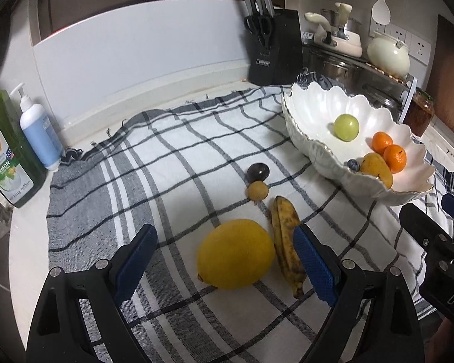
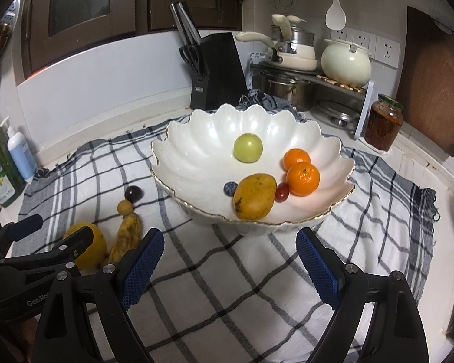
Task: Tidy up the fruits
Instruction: 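Grasp the large yellow lemon with the left tool while the right tool grasps the banana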
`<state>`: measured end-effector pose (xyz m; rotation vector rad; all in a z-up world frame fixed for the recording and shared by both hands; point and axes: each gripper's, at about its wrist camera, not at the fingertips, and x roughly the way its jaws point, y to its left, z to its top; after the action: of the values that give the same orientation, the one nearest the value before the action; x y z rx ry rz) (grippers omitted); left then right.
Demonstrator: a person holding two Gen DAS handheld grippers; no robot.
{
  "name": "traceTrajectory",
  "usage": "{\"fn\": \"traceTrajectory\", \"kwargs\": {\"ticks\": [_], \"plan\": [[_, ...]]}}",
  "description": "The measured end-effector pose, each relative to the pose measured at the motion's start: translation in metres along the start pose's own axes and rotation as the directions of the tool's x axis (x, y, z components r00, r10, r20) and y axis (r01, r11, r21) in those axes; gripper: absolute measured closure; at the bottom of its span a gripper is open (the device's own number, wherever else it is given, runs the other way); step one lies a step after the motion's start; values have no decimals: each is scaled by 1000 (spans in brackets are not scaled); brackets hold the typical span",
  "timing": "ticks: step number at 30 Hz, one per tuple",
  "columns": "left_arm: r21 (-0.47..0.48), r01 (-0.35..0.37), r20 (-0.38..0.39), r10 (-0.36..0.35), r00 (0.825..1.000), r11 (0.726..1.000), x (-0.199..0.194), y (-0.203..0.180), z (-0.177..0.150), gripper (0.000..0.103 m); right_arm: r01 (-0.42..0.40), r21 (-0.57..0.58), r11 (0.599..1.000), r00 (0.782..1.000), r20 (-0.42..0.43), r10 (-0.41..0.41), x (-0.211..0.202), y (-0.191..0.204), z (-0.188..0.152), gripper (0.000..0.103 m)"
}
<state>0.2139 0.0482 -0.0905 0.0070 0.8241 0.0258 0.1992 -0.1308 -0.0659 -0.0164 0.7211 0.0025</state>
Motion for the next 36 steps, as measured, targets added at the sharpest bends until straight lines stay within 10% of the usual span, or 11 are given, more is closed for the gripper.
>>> {"fn": "traceTrajectory", "kwargs": {"ticks": [36], "plan": [[-28,63,-80,-65,995,998,29,3,-22,43,3,-6,1000,999,-43,-4,18,5,-9,13]]}}
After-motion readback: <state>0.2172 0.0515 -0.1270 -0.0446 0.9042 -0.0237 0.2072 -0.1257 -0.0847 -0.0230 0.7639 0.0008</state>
